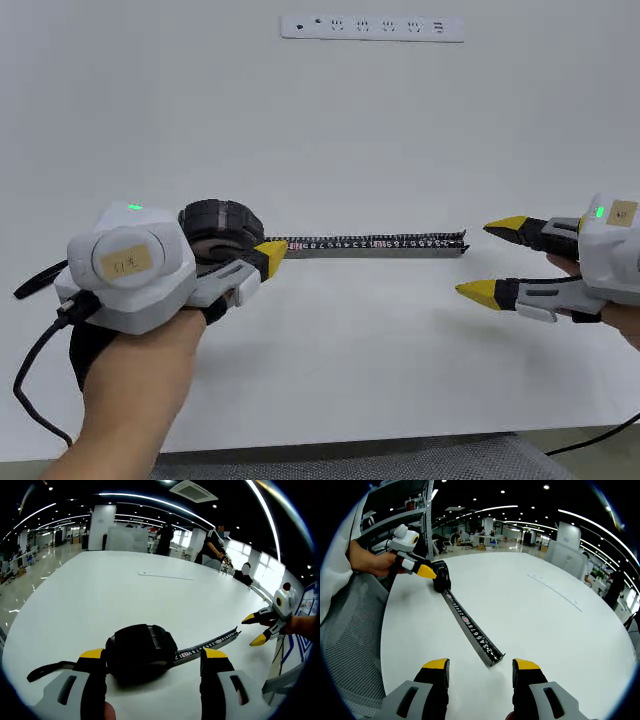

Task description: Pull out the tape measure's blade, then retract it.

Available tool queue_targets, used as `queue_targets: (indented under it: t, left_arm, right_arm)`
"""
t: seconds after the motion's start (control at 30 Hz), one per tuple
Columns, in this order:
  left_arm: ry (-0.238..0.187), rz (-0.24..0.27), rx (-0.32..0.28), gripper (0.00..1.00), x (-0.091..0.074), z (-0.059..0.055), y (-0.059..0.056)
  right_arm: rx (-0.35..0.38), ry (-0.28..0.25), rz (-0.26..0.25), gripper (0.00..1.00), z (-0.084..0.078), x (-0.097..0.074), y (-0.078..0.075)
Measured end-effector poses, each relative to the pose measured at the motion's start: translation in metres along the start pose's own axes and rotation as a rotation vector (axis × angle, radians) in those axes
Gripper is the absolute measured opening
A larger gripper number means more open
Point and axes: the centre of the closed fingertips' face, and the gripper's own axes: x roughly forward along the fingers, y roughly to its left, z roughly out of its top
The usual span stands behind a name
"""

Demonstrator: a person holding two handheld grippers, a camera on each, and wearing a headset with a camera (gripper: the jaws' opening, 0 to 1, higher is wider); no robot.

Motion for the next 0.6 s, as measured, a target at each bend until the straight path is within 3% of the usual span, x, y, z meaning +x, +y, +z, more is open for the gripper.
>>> queue_targets:
  t: [0.6]
  left_arm:
    - [0.008,0.069,-0.064,0.67,0.008,-0.001,0.009]
  right_arm:
    - [-0.099,0.097,0.099,0.36,-0.007,0.020,-0.017]
